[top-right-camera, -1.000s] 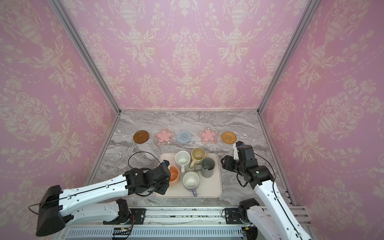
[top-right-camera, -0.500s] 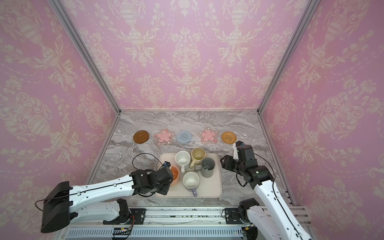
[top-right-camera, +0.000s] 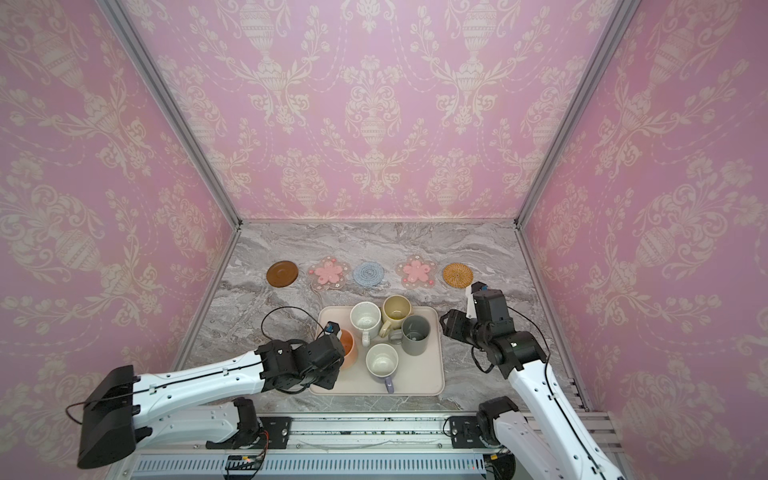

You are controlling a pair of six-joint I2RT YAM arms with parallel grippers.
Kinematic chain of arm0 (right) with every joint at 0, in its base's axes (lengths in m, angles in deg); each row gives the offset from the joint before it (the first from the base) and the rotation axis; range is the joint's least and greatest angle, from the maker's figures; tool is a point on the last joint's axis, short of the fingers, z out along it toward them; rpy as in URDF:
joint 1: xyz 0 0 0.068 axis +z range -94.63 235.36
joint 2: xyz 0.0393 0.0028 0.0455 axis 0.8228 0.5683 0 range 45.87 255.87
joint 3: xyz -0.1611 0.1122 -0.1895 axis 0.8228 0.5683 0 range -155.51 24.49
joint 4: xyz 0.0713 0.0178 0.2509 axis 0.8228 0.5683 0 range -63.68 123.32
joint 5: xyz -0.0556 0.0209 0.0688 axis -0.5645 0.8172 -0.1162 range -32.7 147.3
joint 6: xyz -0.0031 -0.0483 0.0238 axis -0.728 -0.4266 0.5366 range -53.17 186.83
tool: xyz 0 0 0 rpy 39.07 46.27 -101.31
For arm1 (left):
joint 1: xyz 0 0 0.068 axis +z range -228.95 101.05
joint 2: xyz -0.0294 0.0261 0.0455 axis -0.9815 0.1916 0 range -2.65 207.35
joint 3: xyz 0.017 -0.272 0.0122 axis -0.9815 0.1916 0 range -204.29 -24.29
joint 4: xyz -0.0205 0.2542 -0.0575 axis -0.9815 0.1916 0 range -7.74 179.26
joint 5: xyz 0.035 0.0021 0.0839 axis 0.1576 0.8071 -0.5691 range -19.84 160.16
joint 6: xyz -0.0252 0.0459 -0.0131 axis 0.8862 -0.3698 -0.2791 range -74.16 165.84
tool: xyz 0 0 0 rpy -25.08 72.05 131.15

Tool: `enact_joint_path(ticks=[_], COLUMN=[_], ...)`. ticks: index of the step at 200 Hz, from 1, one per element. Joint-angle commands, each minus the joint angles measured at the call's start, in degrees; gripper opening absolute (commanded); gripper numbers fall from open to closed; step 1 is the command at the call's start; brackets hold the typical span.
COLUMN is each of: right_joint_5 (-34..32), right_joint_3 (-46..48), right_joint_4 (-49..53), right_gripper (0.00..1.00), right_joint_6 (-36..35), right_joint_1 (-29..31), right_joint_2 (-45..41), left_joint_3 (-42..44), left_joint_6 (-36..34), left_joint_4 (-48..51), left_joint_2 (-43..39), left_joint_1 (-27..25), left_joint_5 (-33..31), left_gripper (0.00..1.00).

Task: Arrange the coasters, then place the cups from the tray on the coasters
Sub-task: 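Close the left gripper on the peach mug rim and lift it, then carry the peach mug with the left gripper toward the brown wooden coaster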

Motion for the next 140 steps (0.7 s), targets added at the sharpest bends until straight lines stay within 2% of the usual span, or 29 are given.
enact_joint_path(ticks=[1,55,110,140], right_joint_5=[0.6,0.8,0.8,0.2], right_joint_3=[1.3,1.6,1.8,2.0], right_joint_4=[-0.8,-1.1,-0.3,0.7], right_gripper=[0.58,0.58,0.58,0.58], right_joint_6=[0.6,0.6,-0.2,-1.0], right_joint_1=[0.3,0.6,0.7,0.7], right_joint_2=[-0.3,-0.6,-1.4,-1.8], left_joint_3=[-1.9,-8.0,-10.6,-10.9], left_joint_6=[1.9,0.6,-5.7,-10.2], left_joint_4=[5.3,14.3,15.0,13.3], left_joint_2=[-4.8,-8.6,-8.4,-7.7], left_joint_1=[-0.1,3.1,11.7,18.2], left_joint_5=[-6.9,-12.9,-11.1,-9.4], left_gripper=[0.00,0.00,0.00,0.00])
